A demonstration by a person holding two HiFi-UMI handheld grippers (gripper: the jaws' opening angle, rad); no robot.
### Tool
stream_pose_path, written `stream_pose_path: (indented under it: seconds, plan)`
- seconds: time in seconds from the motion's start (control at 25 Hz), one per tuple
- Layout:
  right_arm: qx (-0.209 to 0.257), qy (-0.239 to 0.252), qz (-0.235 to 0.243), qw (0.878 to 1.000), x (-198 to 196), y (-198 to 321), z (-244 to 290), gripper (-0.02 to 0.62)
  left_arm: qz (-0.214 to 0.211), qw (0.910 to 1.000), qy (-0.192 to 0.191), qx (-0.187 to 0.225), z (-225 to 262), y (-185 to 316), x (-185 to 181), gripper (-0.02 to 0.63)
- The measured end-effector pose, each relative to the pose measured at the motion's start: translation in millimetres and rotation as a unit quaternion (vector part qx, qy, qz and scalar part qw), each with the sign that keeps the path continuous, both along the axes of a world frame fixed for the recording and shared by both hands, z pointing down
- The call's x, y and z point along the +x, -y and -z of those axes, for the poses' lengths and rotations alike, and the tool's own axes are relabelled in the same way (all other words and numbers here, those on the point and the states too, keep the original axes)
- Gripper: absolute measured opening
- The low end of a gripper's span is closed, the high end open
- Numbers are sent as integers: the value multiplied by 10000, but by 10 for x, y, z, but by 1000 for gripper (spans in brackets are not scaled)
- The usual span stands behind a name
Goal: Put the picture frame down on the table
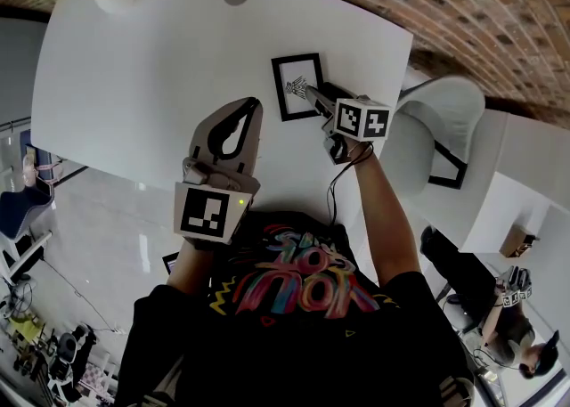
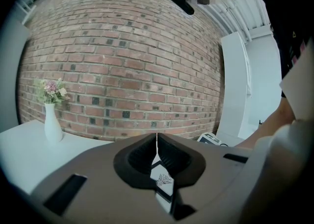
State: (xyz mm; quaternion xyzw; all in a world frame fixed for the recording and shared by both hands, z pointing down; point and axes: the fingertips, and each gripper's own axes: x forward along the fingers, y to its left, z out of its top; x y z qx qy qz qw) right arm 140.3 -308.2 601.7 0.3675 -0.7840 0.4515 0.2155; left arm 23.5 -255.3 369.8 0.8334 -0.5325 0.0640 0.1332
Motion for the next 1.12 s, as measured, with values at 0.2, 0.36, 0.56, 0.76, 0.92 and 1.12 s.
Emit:
stream_pose_path:
  seconds: [0.2,0.36,0.56,0.76,0.92,1.12]
  plan:
    - [109,-241,-63,9996,33,32,32,236,-14,9999,53,88,-7,-11,-11,28]
    - [158,-273,-78,9995,4,15,79,236,-102,9998,33,183,12,-36,37,28]
    - [257,-346,-116,9990,-66,-88,206,235,-257,9991,12,329,140,-182,71,28]
    - [471,-464,-47,9978,-80,-167,384,235,-332,9987,27,390,225,-291,107,28]
    - [1078,-625,172,9921,-111,-207,717,235,-344,9981,-15,507,340,-372,112,28]
    - [1903,-832,452,9771,-110,-436,1265,225,-407,9969,-1,676,505,-577,126,28]
